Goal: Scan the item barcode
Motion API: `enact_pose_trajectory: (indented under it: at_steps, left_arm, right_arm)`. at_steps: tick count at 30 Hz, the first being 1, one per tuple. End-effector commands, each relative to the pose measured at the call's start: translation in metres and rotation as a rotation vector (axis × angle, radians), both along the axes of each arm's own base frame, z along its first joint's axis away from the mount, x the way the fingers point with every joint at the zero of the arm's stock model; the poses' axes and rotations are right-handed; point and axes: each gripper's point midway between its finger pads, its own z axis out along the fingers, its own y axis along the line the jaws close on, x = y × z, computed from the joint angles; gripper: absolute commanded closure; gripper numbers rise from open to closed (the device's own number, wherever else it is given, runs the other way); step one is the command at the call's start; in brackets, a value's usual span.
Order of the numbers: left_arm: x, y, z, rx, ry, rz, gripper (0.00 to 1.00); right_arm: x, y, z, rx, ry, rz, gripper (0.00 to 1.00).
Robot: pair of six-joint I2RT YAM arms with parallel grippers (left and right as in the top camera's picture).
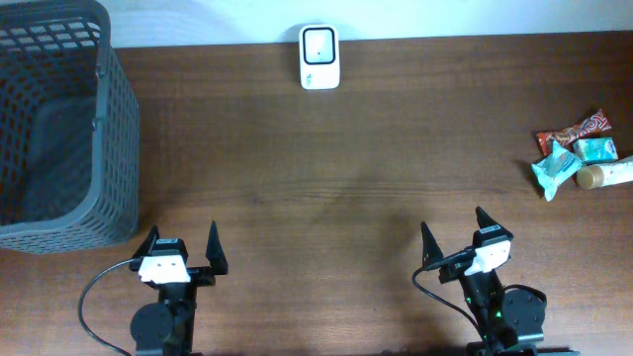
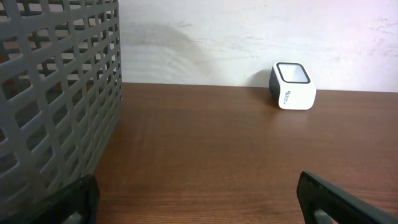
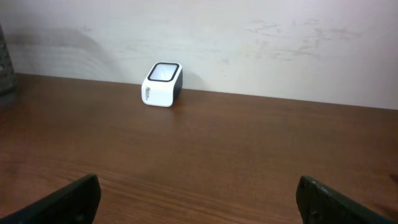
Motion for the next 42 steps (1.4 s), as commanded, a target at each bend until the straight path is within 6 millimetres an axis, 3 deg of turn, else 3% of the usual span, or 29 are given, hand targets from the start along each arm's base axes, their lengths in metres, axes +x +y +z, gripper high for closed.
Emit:
enact_pose_trajectory:
  at_steps: [1,5,10,17,42]
  left_arm:
    - [0.0,-0.002,-0.001,0.015,-0.003,-0.009,0.01]
    - [0.0,-0.002,-0.001,0.015,-0.002,-0.009,0.01]
    - [0.0,-0.002,-0.001,0.015,-0.002,-0.009,0.01]
    - [0.0,-0.002,-0.001,0.015,-0.003,-0.009,0.01]
    - [0.0,-0.002,-0.001,0.015,-0.003,-0.009,0.01]
  right_arm:
    - [0.0,0.002,-0.003,-0.006,0.003,0.006,0.01]
    - [0.0,0.001,-0.003,-0.006,0.003,0.003,0.01]
    - [0.004,-0.027,-0.003,-0.007,0.004,-0.114,0.01]
    - [0.004,-0.04,-0.006,-0.011,0.014,-0.185,0.01]
    - [0.004,-0.029,-0.005,-0.048,0.005,-0.143,0.01]
